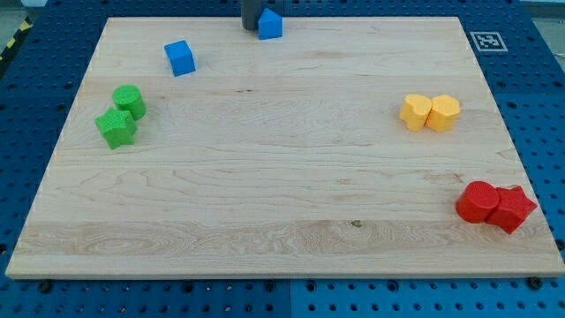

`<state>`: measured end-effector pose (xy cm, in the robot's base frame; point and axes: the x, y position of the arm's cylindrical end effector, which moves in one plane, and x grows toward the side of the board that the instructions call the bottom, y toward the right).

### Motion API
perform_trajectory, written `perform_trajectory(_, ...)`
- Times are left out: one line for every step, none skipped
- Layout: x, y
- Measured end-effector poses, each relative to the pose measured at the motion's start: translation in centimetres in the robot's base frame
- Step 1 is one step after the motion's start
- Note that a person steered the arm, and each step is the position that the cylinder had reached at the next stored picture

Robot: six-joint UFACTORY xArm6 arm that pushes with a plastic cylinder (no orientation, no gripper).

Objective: Move the blue cube into the blue triangle

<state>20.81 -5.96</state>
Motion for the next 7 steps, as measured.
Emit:
perform_trajectory(0.8,-5.9)
perform_trajectory(1.7,-12.1)
perform_trajectory(3.7,-15.1)
perform_trajectory(8.5,-15.3)
perform_trajectory(9.7,-15.3)
perform_trajectory(9.7,-14.2)
perform_trajectory(9.7,-11.0)
